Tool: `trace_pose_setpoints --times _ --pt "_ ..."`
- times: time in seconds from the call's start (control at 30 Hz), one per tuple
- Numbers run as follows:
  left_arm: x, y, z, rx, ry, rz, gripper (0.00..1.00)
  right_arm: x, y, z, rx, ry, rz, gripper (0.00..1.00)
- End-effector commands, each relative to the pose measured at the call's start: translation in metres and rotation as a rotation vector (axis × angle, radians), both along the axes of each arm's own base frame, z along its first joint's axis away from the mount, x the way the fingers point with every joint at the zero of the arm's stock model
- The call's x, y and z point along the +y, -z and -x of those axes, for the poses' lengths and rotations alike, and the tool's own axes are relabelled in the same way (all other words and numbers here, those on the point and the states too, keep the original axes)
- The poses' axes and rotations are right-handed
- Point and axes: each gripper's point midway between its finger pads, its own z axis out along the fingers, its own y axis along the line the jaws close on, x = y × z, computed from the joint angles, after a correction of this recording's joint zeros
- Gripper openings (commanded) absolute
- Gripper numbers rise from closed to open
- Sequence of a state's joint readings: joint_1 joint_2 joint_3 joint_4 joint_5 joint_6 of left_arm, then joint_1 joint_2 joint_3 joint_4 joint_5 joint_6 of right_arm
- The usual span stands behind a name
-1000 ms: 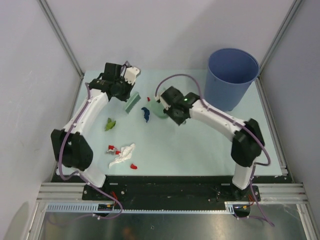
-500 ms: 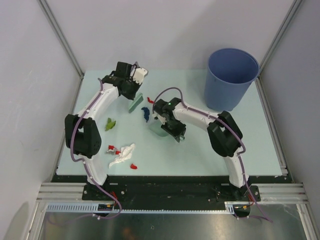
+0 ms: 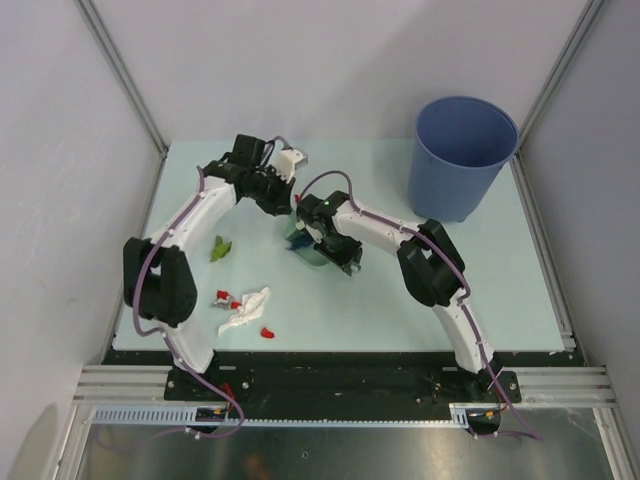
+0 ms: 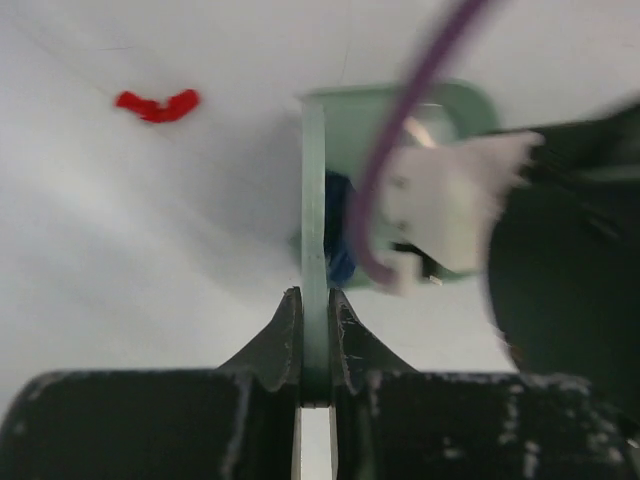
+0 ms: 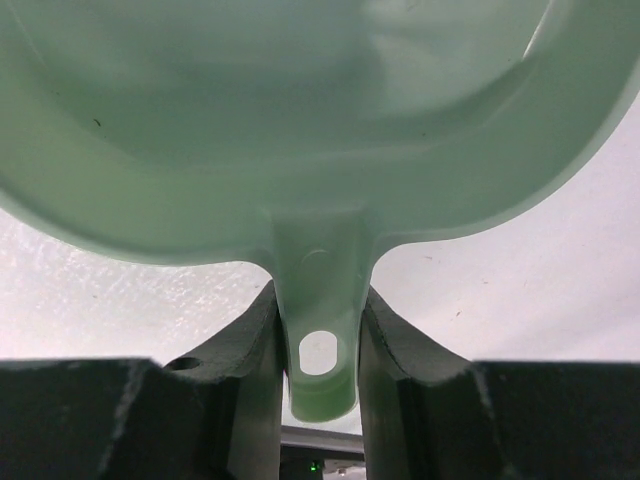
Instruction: Sweep away the paper scraps from the table
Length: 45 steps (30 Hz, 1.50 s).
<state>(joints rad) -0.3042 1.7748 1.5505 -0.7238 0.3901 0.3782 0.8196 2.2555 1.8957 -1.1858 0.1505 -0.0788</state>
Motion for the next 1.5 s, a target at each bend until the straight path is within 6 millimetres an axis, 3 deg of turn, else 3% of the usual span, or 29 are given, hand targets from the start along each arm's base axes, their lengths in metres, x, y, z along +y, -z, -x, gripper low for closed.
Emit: trace_pose_setpoints --times 0.0,0.07,0.17,0.33,0.43,0.57,0.77,1.0,1.03,1.1,1.13,1.2,1.3,1.37,1.4,1.47 --pt "-0.022 -0.063 0.052 -0.02 0.142 0.203 0.0 0.012 -0.007 -0.012 -0.043 0.003 -0.064 0.0" --pt "-0.019 -0.09 0.061 -0.049 0.137 0.272 0.0 0.015 -0.009 -0.006 -0.046 -0.007 -0.108 0.0" --pt "0.002 -0.112 0.049 -0.099 0.033 0.267 0.0 0.019 -0.014 0.005 -0.042 -0.038 -0.178 0.0" --pt "0.039 -0.118 0.026 -0.18 -0.128 0.154 0.0 0.015 -0.022 0.018 -0.047 -0.051 -0.217 0.0" --pt "0.067 -0.12 0.015 -0.227 -0.224 0.077 0.0 0.004 -0.038 0.025 -0.061 -0.048 -0.198 0.0" --pt "0.102 -0.117 0.008 -0.259 -0.317 -0.011 0.0 -0.005 -0.085 0.028 -0.132 -0.051 -0.221 0.0" --pt "0.109 -0.097 0.017 -0.232 -0.303 -0.049 0.0 -0.045 -0.159 -0.001 -0.306 -0.005 -0.128 0.0" --pt "0.11 -0.074 0.029 -0.19 -0.278 -0.076 0.0 -0.114 -0.25 -0.049 -0.529 0.196 -0.125 0.0" --pt "0.11 -0.073 0.03 -0.187 -0.275 -0.075 0.0 -0.136 -0.271 -0.061 -0.602 0.256 -0.113 0.0" --pt "0.11 -0.07 0.032 -0.183 -0.27 -0.078 0.0 -0.158 -0.291 -0.075 -0.688 0.306 -0.096 0.0" --pt "0.11 -0.07 0.032 -0.183 -0.268 -0.078 0.0 -0.183 -0.305 -0.081 -0.745 0.34 -0.045 0.0" --pt "0.11 -0.067 0.034 -0.181 -0.258 -0.082 0.0 -0.205 -0.33 -0.09 -0.844 0.377 -0.003 0.0" --pt "0.113 -0.062 0.035 -0.176 -0.256 -0.101 0.0 -0.248 -0.366 -0.099 -0.993 0.395 0.146 0.0" --pt "0.114 -0.059 0.035 -0.171 -0.258 -0.106 0.0 -0.29 -0.388 -0.1 -1.046 0.397 0.31 0.0" --pt "0.113 -0.057 0.035 -0.165 -0.256 -0.105 0.0 -0.305 -0.395 -0.108 -1.088 0.431 0.382 0.0" --pt "0.114 -0.057 0.035 -0.164 -0.258 -0.108 0.0 -0.324 -0.402 -0.11 -1.044 0.342 0.535 0.0"
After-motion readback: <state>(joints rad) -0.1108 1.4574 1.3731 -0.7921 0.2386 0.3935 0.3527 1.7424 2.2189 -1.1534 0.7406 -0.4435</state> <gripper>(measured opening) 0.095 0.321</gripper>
